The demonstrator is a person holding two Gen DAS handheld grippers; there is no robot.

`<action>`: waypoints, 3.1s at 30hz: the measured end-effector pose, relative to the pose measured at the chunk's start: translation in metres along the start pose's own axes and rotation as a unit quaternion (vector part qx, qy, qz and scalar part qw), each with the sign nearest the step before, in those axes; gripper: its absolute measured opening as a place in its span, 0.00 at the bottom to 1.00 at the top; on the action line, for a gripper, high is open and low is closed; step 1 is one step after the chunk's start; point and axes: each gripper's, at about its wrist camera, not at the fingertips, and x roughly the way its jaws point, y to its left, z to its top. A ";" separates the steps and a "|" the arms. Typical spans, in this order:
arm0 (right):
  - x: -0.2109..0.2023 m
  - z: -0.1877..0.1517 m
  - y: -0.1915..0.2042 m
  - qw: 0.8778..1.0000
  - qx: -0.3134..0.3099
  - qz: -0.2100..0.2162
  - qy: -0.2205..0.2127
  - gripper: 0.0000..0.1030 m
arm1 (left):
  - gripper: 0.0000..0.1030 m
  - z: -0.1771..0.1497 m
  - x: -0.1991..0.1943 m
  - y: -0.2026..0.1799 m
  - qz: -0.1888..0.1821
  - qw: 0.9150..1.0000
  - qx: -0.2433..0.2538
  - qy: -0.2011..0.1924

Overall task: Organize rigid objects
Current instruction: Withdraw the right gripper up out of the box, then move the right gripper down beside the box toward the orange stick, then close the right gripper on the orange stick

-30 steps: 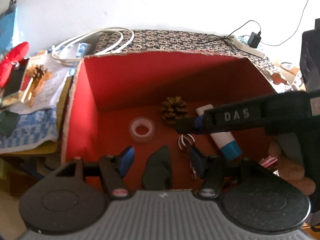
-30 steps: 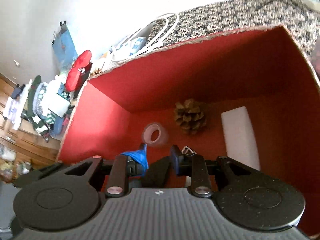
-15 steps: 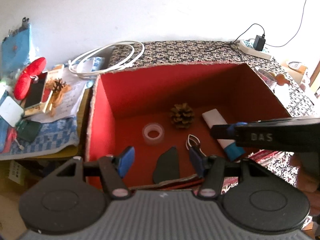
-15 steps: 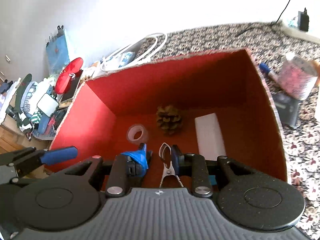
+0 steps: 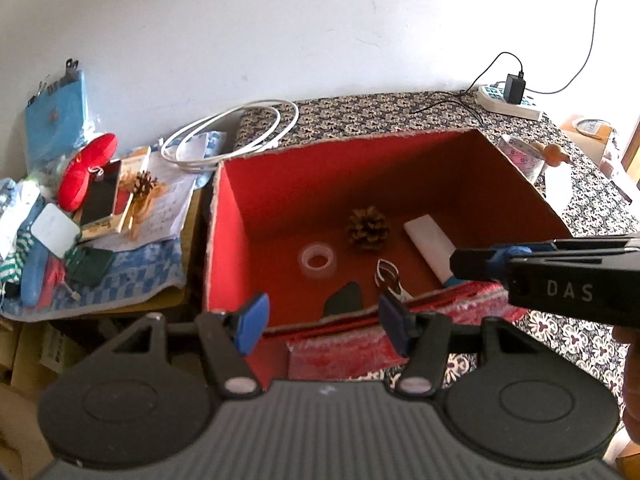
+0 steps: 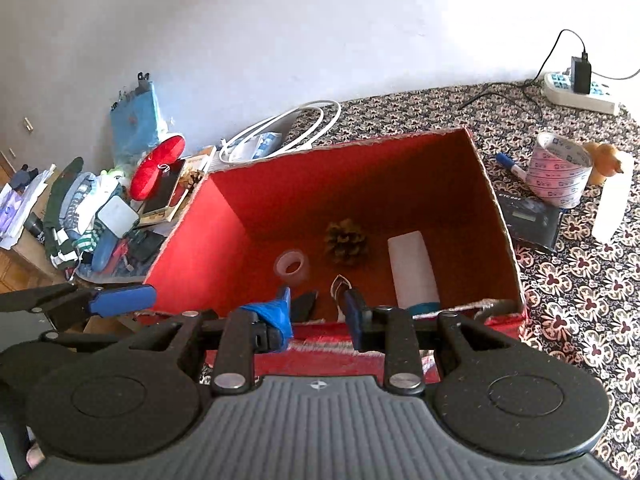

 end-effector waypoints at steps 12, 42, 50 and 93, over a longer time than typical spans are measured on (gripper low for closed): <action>-0.016 -0.025 0.011 1.000 -0.015 0.009 0.001 0.15 | 0.59 -0.022 -0.013 0.002 0.003 1.000 -0.008 0.014; 0.035 -0.069 -0.020 0.988 0.073 0.050 0.125 0.17 | 0.60 -0.082 0.055 -0.010 -0.007 0.992 -0.008 0.124; 0.040 -0.080 -0.044 0.978 0.117 0.076 0.155 0.16 | 0.60 -0.095 0.063 -0.013 -0.038 0.991 -0.020 0.128; 0.096 -0.073 -0.042 0.945 0.169 0.190 0.203 0.16 | 0.16 -0.105 0.073 0.002 -0.108 0.988 -0.068 0.089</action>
